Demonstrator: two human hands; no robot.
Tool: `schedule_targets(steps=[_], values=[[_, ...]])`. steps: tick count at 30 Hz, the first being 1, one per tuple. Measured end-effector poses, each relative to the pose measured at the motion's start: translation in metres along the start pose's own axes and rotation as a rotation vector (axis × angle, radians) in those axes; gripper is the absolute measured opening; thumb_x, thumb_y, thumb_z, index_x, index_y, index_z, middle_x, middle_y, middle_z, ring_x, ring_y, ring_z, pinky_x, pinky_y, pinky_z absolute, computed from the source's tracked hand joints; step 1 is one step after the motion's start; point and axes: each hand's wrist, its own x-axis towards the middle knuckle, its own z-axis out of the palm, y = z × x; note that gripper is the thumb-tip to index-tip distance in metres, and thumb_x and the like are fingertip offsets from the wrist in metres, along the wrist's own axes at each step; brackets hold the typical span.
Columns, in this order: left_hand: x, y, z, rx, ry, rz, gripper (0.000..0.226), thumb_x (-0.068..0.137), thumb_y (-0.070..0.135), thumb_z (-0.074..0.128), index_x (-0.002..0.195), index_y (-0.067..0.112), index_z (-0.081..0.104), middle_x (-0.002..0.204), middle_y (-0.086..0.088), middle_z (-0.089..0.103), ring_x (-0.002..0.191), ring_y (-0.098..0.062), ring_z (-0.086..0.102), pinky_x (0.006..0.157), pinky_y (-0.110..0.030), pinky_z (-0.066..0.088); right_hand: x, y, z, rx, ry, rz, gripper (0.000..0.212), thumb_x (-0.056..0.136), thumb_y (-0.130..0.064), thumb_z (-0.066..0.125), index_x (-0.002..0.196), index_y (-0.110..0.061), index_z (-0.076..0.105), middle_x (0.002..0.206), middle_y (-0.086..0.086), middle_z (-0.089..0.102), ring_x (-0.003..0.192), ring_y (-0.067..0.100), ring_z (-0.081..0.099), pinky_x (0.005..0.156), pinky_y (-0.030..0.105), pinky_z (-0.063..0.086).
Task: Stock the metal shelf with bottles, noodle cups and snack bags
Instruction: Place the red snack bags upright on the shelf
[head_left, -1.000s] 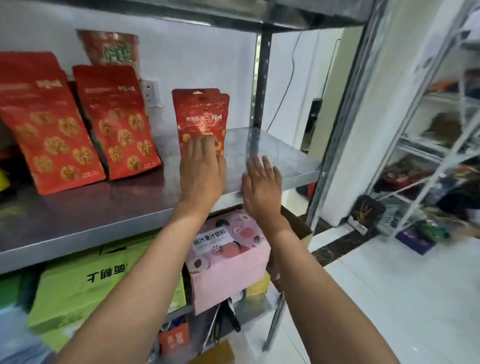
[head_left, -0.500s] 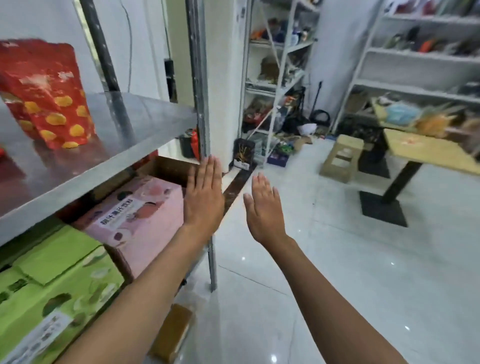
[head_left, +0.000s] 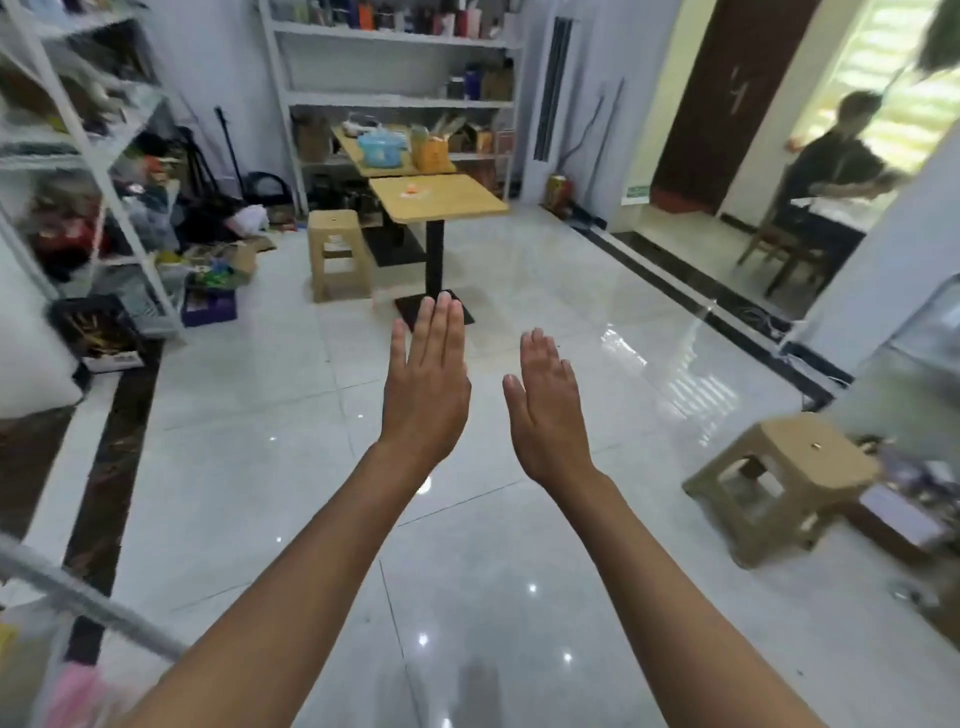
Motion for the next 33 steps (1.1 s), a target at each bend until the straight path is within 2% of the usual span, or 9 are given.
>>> schedule_targets(steps=[7, 10, 14, 20, 23, 26, 29, 31, 33], values=[[0.031, 0.238, 0.042, -0.154, -0.105, 0.257, 0.069, 0.102, 0.027, 0.039, 0.155, 0.007, 0.000, 0.164, -0.011, -0.002, 0.149, -0.026, -0.010, 0.121, -0.047, -0.002, -0.065, 0.187, -0.129, -0.059, 0.149, 0.282, 0.056, 0.107, -0.034, 0.021, 0.157, -0.017, 0.001, 0.164, -0.005, -0.004, 0.145, -0.002, -0.014, 0.121, 0.027, -0.009], [0.032, 0.344, 0.060, -0.206, -0.147, 0.385, 0.069, 0.102, 0.029, 0.039, 0.155, 0.007, 0.000, 0.163, -0.011, -0.002, 0.147, -0.025, -0.015, 0.120, -0.047, -0.002, -0.107, 0.262, -0.185, -0.062, 0.213, 0.438, 0.056, 0.107, -0.035, 0.021, 0.157, -0.018, 0.003, 0.164, -0.006, -0.002, 0.146, 0.000, -0.011, 0.120, 0.026, -0.011], [0.010, 0.463, 0.082, -0.334, -0.235, 0.469, 0.070, 0.100, 0.022, 0.043, 0.155, 0.003, 0.004, 0.163, -0.013, 0.004, 0.150, -0.027, -0.002, 0.120, -0.049, 0.006, -0.164, 0.346, -0.246, -0.024, 0.319, 0.606, 0.054, 0.107, -0.038, 0.021, 0.157, -0.019, 0.013, 0.165, -0.002, 0.009, 0.150, 0.007, 0.000, 0.123, 0.035, 0.000], [-0.033, 0.612, 0.090, -0.448, -0.363, 0.701, 0.074, 0.095, 0.017, 0.051, 0.154, 0.002, 0.010, 0.162, -0.015, 0.014, 0.150, -0.031, 0.010, 0.120, -0.050, 0.012, -0.254, 0.456, -0.306, -0.033, 0.407, 0.876, 0.056, 0.106, -0.042, 0.025, 0.156, -0.017, 0.019, 0.164, 0.001, 0.015, 0.151, 0.011, 0.006, 0.123, 0.033, 0.002], [-0.053, 0.662, 0.092, -0.478, -0.396, 0.807, 0.073, 0.093, 0.018, 0.052, 0.154, 0.002, 0.015, 0.161, -0.014, 0.017, 0.150, -0.029, 0.015, 0.120, -0.050, 0.017, -0.299, 0.504, -0.324, -0.133, 0.370, 0.982, 0.060, 0.105, -0.048, 0.027, 0.155, -0.015, 0.024, 0.163, 0.004, 0.020, 0.151, 0.016, 0.008, 0.123, 0.036, 0.004], [-0.073, 0.696, 0.098, -0.503, -0.461, 0.824, 0.073, 0.095, 0.020, 0.050, 0.154, 0.004, 0.009, 0.162, -0.013, 0.014, 0.150, -0.026, 0.013, 0.120, -0.048, 0.017, -0.335, 0.547, -0.340, -0.233, 0.353, 1.081, 0.059, 0.105, -0.044, 0.029, 0.154, -0.011, 0.026, 0.162, 0.006, 0.023, 0.151, 0.020, 0.011, 0.123, 0.039, 0.005], [-0.088, 0.715, 0.105, -0.494, -0.531, 0.862, 0.073, 0.099, 0.022, 0.044, 0.152, 0.005, -0.004, 0.163, -0.011, 0.007, 0.151, -0.025, 0.003, 0.121, -0.048, 0.012, -0.359, 0.578, -0.350, -0.278, 0.331, 1.180, 0.053, 0.104, -0.027, 0.034, 0.154, -0.010, 0.026, 0.161, 0.008, 0.025, 0.150, 0.024, 0.014, 0.123, 0.041, 0.007], [-0.094, 0.722, 0.110, -0.486, -0.578, 0.868, 0.073, 0.099, 0.022, 0.041, 0.152, 0.007, -0.007, 0.164, -0.010, 0.004, 0.151, -0.024, -0.001, 0.122, -0.047, 0.010, -0.371, 0.593, -0.352, -0.277, 0.282, 1.230, 0.058, 0.097, -0.013, 0.042, 0.152, -0.009, 0.028, 0.158, 0.009, 0.030, 0.149, 0.027, 0.017, 0.123, 0.041, 0.009], [-0.096, 0.726, 0.115, -0.475, -0.605, 0.872, 0.072, 0.100, 0.023, 0.040, 0.153, 0.007, -0.006, 0.164, -0.009, 0.002, 0.151, -0.024, -0.004, 0.122, -0.047, 0.007, -0.379, 0.603, -0.351, -0.311, 0.242, 1.241, 0.051, 0.093, -0.009, 0.047, 0.145, -0.010, 0.043, 0.147, 0.011, 0.046, 0.142, 0.029, 0.030, 0.121, 0.040, 0.013]])
